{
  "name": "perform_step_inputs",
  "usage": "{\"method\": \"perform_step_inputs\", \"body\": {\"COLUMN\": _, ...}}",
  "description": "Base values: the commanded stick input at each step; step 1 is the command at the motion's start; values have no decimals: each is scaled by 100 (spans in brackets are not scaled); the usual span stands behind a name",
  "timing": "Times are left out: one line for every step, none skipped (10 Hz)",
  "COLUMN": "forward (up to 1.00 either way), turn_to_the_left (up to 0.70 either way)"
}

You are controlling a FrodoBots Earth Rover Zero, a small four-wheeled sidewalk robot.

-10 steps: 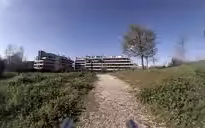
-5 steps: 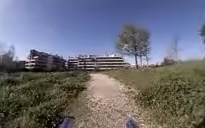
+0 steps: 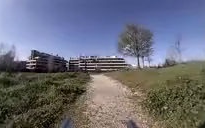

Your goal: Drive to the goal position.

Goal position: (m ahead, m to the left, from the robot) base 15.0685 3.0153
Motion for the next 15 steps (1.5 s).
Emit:
{"method": "perform_step_inputs", "body": {"forward": 50, "turn_to_the_left": 0}}
{"method": "perform_step_inputs", "body": {"forward": 50, "turn_to_the_left": 0}}
{"method": "perform_step_inputs", "body": {"forward": 50, "turn_to_the_left": 0}}
{"method": "perform_step_inputs", "body": {"forward": 50, "turn_to_the_left": 0}}
{"method": "perform_step_inputs", "body": {"forward": 50, "turn_to_the_left": 0}}
{"method": "perform_step_inputs", "body": {"forward": 50, "turn_to_the_left": 0}}
{"method": "perform_step_inputs", "body": {"forward": 50, "turn_to_the_left": 0}}
{"method": "perform_step_inputs", "body": {"forward": 50, "turn_to_the_left": 0}}
{"method": "perform_step_inputs", "body": {"forward": 50, "turn_to_the_left": 0}}
{"method": "perform_step_inputs", "body": {"forward": 50, "turn_to_the_left": 0}}
{"method": "perform_step_inputs", "body": {"forward": 50, "turn_to_the_left": 0}}
{"method": "perform_step_inputs", "body": {"forward": 50, "turn_to_the_left": 0}}
{"method": "perform_step_inputs", "body": {"forward": 50, "turn_to_the_left": 0}}
{"method": "perform_step_inputs", "body": {"forward": 50, "turn_to_the_left": 0}}
{"method": "perform_step_inputs", "body": {"forward": 50, "turn_to_the_left": 0}}
